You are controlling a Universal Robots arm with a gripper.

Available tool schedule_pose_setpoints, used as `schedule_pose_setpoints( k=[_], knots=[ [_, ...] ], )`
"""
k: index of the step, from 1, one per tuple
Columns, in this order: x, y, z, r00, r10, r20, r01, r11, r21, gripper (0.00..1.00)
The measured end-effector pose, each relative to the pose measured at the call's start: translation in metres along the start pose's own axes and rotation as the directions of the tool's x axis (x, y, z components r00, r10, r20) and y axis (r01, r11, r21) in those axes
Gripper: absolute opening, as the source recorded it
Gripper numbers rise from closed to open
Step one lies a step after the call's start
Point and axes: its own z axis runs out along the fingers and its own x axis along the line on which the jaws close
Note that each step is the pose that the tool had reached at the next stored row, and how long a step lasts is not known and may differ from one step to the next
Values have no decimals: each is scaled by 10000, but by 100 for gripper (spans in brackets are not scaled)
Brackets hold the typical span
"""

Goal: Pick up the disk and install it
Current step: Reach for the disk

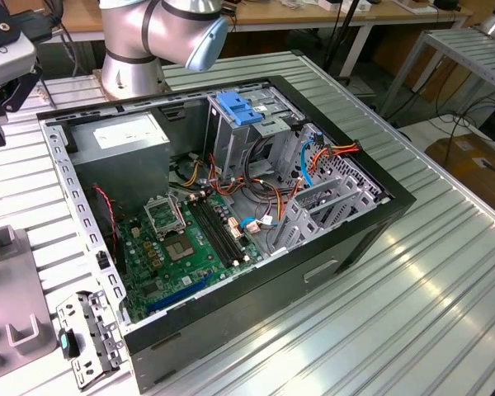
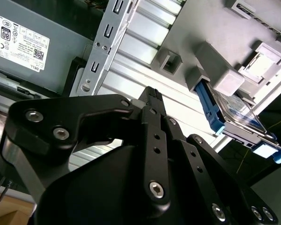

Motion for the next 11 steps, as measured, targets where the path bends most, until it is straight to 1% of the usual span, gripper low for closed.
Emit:
schedule_pose_setpoints(
  k=[4,8,11],
  knots=[
    [56,-3,-2,10000,0,0,0,10000,0,11],
    [88,-4,-2,10000,0,0,0,10000,0,11],
    [127,-1,-3,10000,0,-1,0,10000,0,11]
  ],
)
